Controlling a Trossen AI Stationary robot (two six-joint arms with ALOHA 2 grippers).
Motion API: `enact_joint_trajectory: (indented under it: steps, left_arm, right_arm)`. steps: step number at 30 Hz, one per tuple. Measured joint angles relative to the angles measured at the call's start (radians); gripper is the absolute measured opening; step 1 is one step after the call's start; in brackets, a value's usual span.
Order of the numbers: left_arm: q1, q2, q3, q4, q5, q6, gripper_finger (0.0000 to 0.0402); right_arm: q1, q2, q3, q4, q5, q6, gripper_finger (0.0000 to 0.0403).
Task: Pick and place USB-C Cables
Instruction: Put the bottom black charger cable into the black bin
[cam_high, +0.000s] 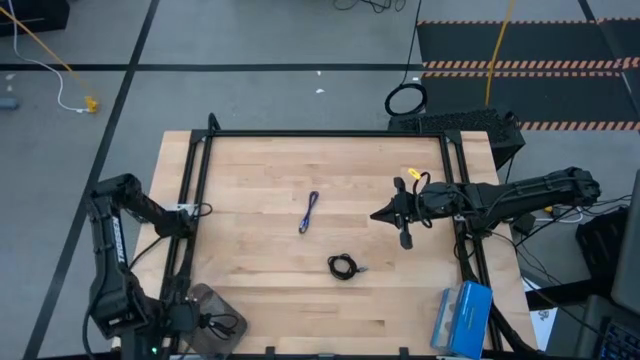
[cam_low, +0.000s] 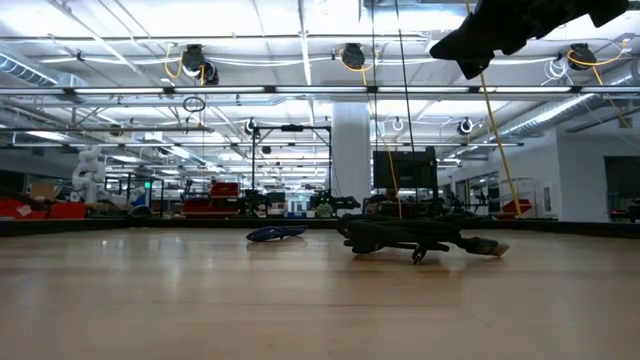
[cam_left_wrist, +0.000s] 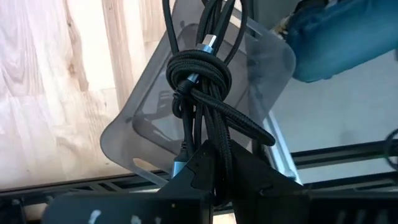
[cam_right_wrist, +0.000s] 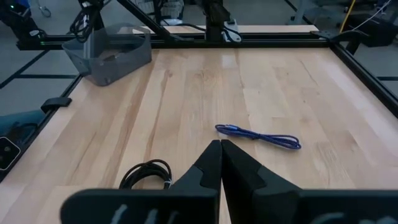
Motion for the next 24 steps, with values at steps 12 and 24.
enact_joint_trajectory:
  steps: [12, 24]
  left_arm:
    - [0.001, 0.073, -0.001, -0.024, -0.004, 0.006, 0.0026]
    - [0.057, 0.095, -0.050, 0.014, 0.044, 0.029, 0.0026]
  right_arm:
    - [0.000, 0.000, 0.000, 0.000, 0.000, 0.003, 0.0000]
    - [0.000, 0.000, 0.000, 0.010, 0.000, 0.003, 0.0000]
